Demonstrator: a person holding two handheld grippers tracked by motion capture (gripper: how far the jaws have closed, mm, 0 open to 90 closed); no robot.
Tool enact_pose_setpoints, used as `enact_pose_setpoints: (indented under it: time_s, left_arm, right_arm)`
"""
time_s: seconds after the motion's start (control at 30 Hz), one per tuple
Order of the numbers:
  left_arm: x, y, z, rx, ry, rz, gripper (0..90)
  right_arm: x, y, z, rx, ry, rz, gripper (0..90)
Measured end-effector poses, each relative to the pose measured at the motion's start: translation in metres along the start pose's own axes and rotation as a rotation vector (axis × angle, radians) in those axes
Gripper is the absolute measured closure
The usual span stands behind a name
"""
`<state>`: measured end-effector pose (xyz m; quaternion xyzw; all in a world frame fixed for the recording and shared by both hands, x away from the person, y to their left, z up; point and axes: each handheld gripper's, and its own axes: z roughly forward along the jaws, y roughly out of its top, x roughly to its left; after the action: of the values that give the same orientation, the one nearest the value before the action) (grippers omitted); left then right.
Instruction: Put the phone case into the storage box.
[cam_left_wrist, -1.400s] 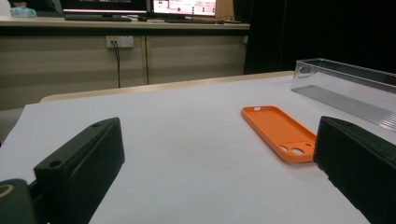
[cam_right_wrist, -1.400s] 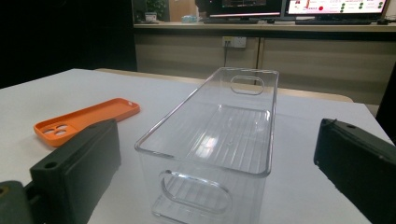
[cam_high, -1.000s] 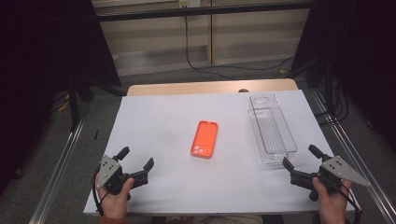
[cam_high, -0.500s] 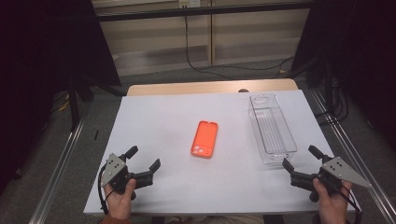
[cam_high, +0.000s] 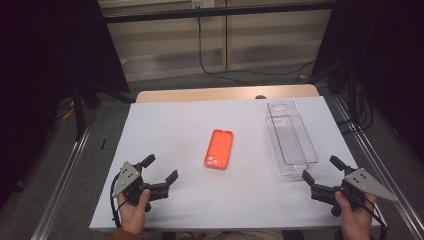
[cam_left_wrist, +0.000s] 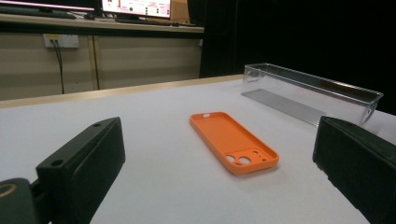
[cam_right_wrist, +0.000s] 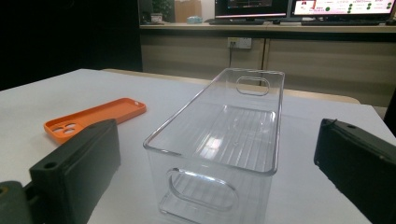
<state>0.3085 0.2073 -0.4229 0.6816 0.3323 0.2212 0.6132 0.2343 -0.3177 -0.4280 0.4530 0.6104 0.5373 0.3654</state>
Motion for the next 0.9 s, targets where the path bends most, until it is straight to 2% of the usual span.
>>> enact_pose_setpoints:
  time_s: [0.1, 0.17, 0.27, 0.4, 0.6, 0.67, 0.9]
  left_arm:
    - [-0.001, 0.000, 0.002, -0.005, -0.005, -0.013, 2.3]
    - [-0.002, 0.001, 0.003, -0.013, 0.005, 0.005, 2.3]
    - [-0.002, 0.002, 0.007, -0.020, 0.009, -0.010, 2.2]
    - [-0.001, 0.004, 0.014, -0.011, 0.015, 0.010, 2.2]
    - [-0.001, 0.006, 0.015, -0.013, 0.021, 0.012, 2.1]
    - [-0.002, 0.007, 0.020, -0.022, 0.031, 0.020, 2.2]
    - [-0.007, 0.012, 0.039, -0.030, 0.012, 0.018, 2.2]
  right_arm:
    - [0.000, 0.000, 0.000, 0.000, 0.003, 0.002, 0.0]
    - [0.000, 0.000, 0.000, 0.002, 0.002, 0.000, 0.0]
    - [0.000, 0.000, 0.001, 0.002, 0.001, 0.001, 0.0]
    - [0.000, 0.000, 0.001, 0.005, 0.001, 0.000, 0.0]
    - [0.000, 0.000, 0.001, 0.007, 0.000, 0.001, 0.0]
    - [0.000, 0.000, 0.001, 0.010, 0.005, 0.002, 0.0]
    - [0.000, 0.000, 0.000, 0.008, 0.007, 0.002, 0.0]
